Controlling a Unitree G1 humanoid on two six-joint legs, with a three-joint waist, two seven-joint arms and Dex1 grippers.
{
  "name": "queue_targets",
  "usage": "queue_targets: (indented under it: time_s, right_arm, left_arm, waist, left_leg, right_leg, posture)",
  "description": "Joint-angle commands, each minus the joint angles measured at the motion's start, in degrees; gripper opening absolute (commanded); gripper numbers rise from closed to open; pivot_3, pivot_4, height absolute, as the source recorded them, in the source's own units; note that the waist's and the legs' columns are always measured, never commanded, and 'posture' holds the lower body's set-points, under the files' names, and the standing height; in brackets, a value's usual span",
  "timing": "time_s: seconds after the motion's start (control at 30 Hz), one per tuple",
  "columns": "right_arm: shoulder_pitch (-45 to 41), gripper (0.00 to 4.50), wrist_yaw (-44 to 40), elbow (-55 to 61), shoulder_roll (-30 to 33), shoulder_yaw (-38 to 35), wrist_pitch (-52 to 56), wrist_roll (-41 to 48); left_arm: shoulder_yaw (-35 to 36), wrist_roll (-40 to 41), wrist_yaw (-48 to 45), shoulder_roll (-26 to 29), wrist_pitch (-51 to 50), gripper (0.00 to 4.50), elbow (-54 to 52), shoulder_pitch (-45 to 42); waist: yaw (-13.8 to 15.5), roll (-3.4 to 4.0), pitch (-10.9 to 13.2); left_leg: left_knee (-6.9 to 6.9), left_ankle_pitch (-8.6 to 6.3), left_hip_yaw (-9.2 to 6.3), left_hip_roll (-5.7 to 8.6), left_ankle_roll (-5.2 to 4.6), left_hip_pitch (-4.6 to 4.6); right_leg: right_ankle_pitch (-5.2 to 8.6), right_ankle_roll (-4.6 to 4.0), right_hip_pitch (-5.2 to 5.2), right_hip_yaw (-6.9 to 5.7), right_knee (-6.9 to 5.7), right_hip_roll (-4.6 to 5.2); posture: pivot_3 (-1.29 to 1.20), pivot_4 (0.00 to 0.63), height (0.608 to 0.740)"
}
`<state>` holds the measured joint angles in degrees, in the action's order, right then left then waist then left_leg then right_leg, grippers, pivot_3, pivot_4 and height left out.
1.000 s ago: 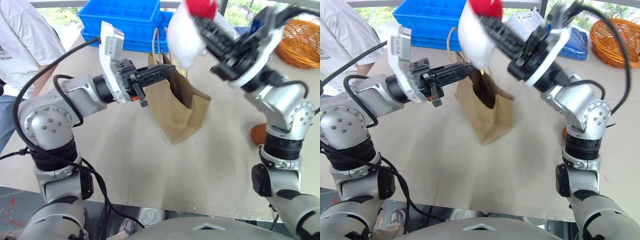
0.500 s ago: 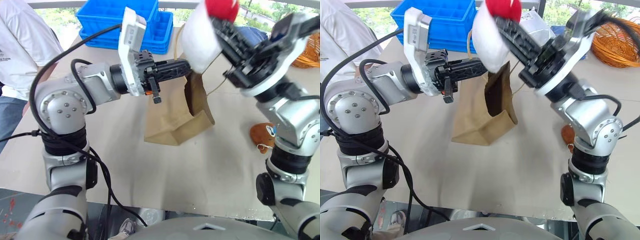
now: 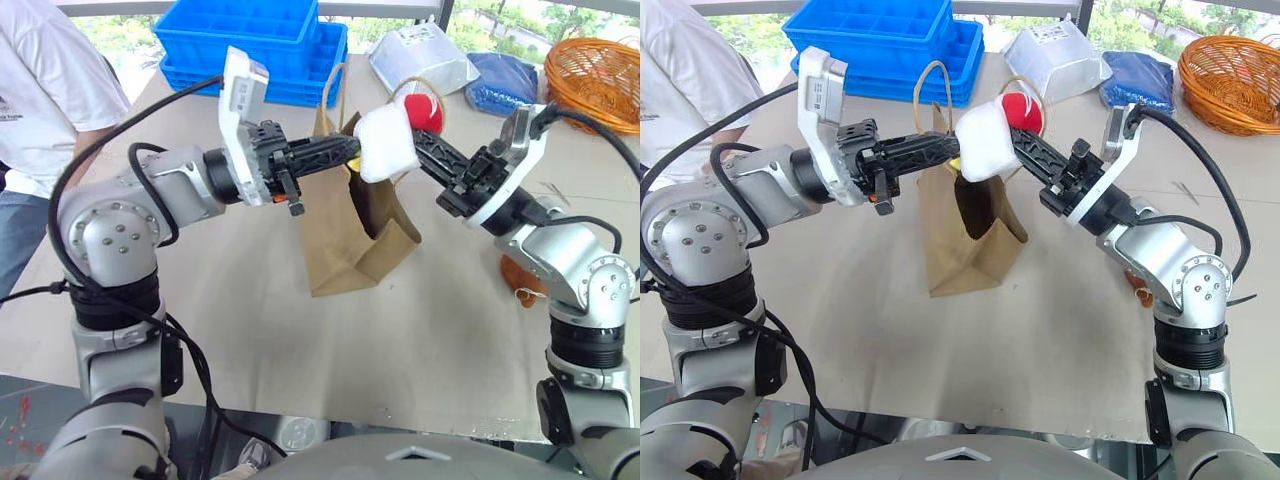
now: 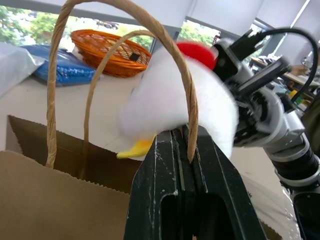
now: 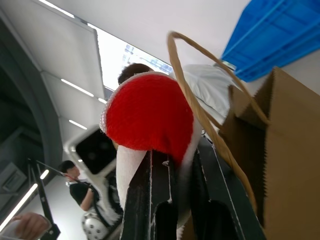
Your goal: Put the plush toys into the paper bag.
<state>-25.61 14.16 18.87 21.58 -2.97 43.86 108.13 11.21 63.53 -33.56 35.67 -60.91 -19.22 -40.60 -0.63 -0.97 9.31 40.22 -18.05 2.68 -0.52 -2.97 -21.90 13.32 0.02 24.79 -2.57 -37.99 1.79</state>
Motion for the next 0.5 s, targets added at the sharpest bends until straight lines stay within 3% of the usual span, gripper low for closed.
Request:
queue_targets:
  time_s: [0.03, 0.23, 0.4, 0.5]
  right_arm:
    - [0.16, 0.03, -1.51, -0.35, 2.51, 1.64, 3.01, -4.17]
    - [-1.07, 0.03, -6.87, -0.54, 5.01, 4.72, 7.04, -12.62]
    - [-6.29, 0.03, -14.81, 1.23, 7.04, 11.29, 11.70, -25.16]
    - [-7.80, 0.95, -18.07, 0.74, 7.09, 12.11, 12.81, -28.66]
  left_arm:
    - [2.44, 1.66, 0.15, 0.89, 1.49, 0.00, -1.90, -1.28]
    - [2.81, 2.00, 0.07, 1.77, 1.67, 0.00, -1.68, -2.37]
    - [1.06, 0.99, -0.45, 1.22, 2.32, 0.00, -2.71, -3.11]
    - [0.07, 0.02, -1.52, 1.49, 3.11, 0.00, -3.18, -3.15]
  waist:
    - [0.02, 0.00, 0.00]
    - [-0.01, -0.01, 0.00]
    - [-0.14, 0.00, 0.00]
    - [0.03, 0.00, 0.00]
  left_leg:
    - [0.00, 0.00, 0.00, 0.00, 0.00, 0.00]
    - [0.00, 0.00, 0.00, 0.00, 0.00, -0.01]
    - [-0.02, 0.00, 0.01, -0.02, 0.00, 0.04]
    - [-0.02, 0.00, -0.01, -0.02, 0.00, 0.02]
  right_leg:
    - [0.00, 0.00, 0.00, 0.00, 0.00, 0.00]
    - [0.01, 0.01, 0.00, 0.00, 0.02, 0.00]
    - [0.01, 0.01, 0.00, 0.02, -0.01, -0.06]
    - [0.00, 0.01, 0.00, 0.01, 0.01, -0.06]
  posture:
    - [0.00, 0.150, 0.740]
    - [0.00, 0.150, 0.740]
    - [0.00, 0.150, 0.740]
    - [0.00, 0.150, 0.740]
